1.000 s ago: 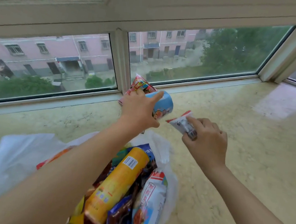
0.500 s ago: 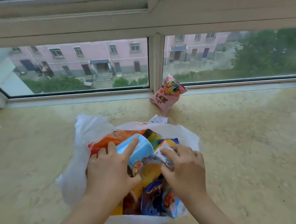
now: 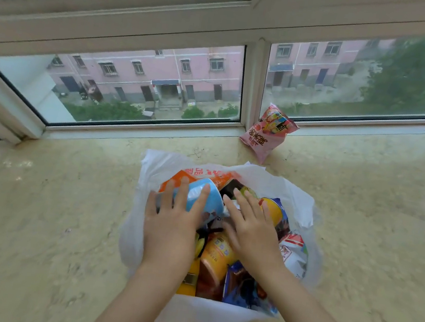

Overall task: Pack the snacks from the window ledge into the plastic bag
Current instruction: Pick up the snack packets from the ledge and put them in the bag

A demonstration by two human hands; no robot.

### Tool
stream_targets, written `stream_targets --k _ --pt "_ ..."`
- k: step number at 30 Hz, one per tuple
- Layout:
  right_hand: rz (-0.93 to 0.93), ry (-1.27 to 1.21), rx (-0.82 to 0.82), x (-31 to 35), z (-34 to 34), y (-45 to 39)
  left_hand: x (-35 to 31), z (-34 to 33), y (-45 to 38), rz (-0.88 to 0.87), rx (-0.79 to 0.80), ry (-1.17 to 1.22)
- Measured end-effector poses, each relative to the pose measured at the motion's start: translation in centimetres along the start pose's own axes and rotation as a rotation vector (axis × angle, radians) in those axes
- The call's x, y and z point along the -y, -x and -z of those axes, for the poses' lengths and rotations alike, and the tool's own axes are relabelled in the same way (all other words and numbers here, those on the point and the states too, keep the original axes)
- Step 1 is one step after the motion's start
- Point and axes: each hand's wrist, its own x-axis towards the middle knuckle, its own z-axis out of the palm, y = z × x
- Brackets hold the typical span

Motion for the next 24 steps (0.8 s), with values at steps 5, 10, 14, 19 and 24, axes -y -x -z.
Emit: stream_targets --k 5,10,14,19,24 --pt "0.003 0.110 0.160 0.3 0.0 -0.7 0.2 -1.3 0.3 -0.082 0.131 -0.069" --pt "-0.019 0.100 0.134 -0.7 1.0 -0.4 -1.5 -0.6 -0.5 -0.091 -0.094 0.105" --pt "-0.099 -0.032 -0.040 -2.8 3.1 0.1 -3.9 0.2 -2.3 -0.120 -0.205 0.195" --pt "-0.172 -0.027 -0.240 -7.3 6.5 -1.4 -8.1 2.0 -7.8 -0.170 -0.363 0.355" --pt "-0.241 0.069 -0.261 -12.1 7.3 -2.5 -13.0 3.4 -16.1 -0.235 -0.202 0.514"
